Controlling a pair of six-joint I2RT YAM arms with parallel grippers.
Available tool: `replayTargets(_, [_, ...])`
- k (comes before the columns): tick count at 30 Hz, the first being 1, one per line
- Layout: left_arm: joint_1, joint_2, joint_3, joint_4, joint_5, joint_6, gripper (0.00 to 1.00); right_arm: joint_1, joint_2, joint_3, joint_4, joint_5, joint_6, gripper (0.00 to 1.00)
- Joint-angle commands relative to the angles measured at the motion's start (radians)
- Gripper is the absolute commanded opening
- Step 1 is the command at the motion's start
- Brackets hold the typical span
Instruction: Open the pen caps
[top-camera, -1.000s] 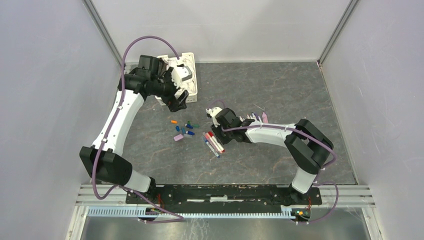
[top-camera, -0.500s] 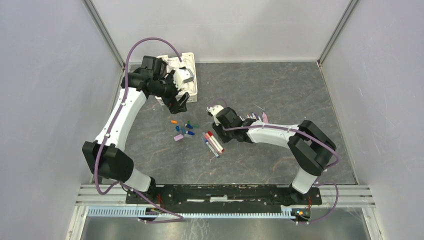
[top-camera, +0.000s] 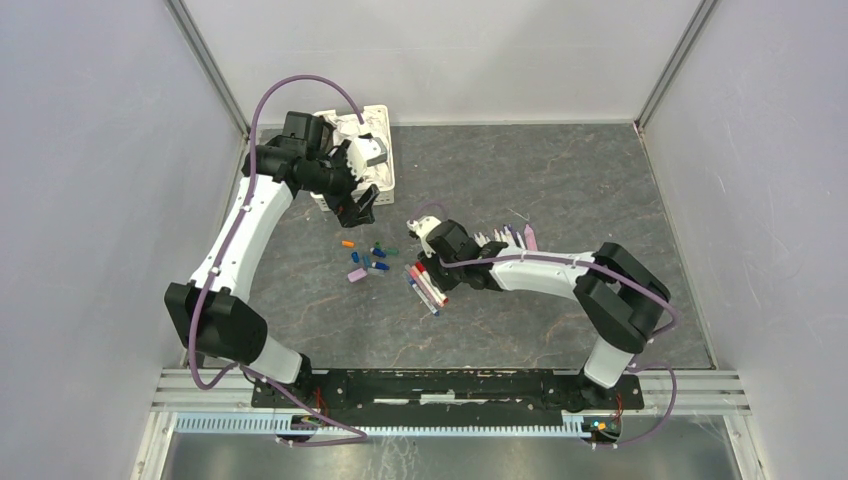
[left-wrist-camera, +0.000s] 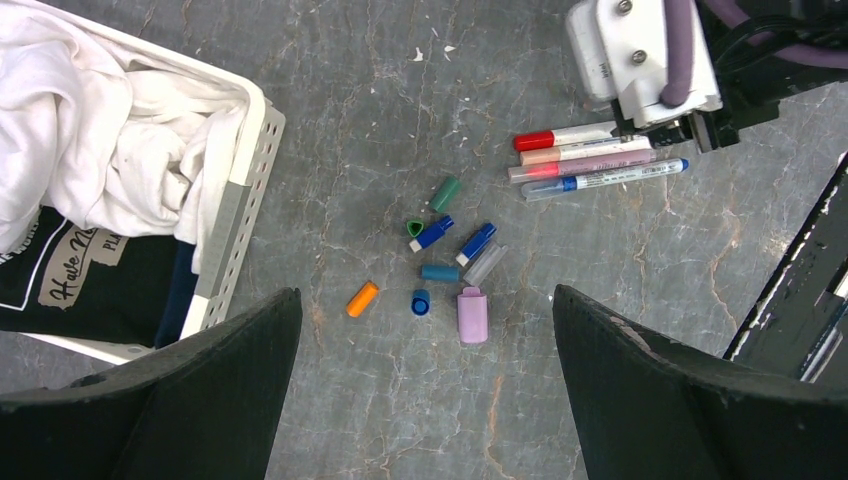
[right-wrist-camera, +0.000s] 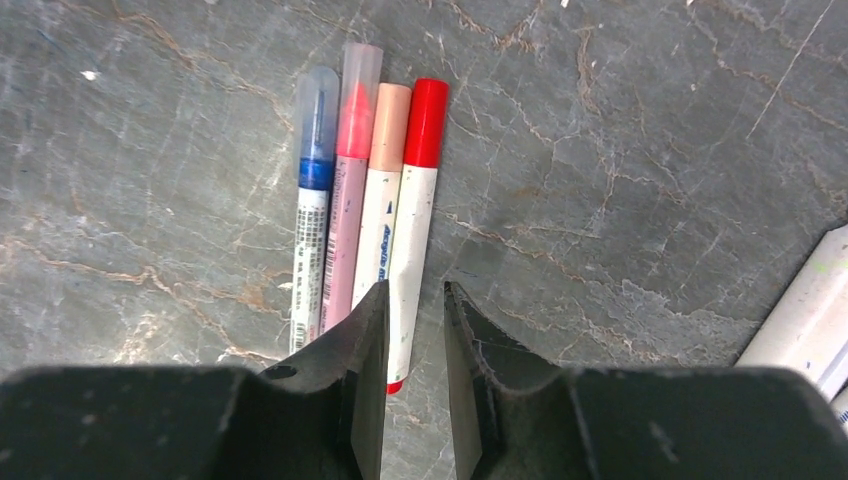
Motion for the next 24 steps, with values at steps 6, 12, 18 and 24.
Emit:
replayTargets(6, [-0.003,-0.016,-0.027,0.008,0.038,0.027,1.0,0.001,0.068,-0.018,0.031,0.03,0.001,0.3])
replayTargets(12, [-0.003,-0.013,-0.029,0.006,0.043,0.037,1.0,-0.003,0.059,-0.069,0.043,0.064,0.005,0.27])
replayTargets(18, [-0.006,-0.011,-0.081,-0.009,0.103,0.088,1.0,-0.03,0.021,-0.122,0.07,0.034,0.018,0.1])
replayTargets(24, [-0.036,-0.016,-0.156,-0.054,0.176,0.225,1.0,-0.097,-0.078,-0.129,0.085,-0.127,-0.002,0.0])
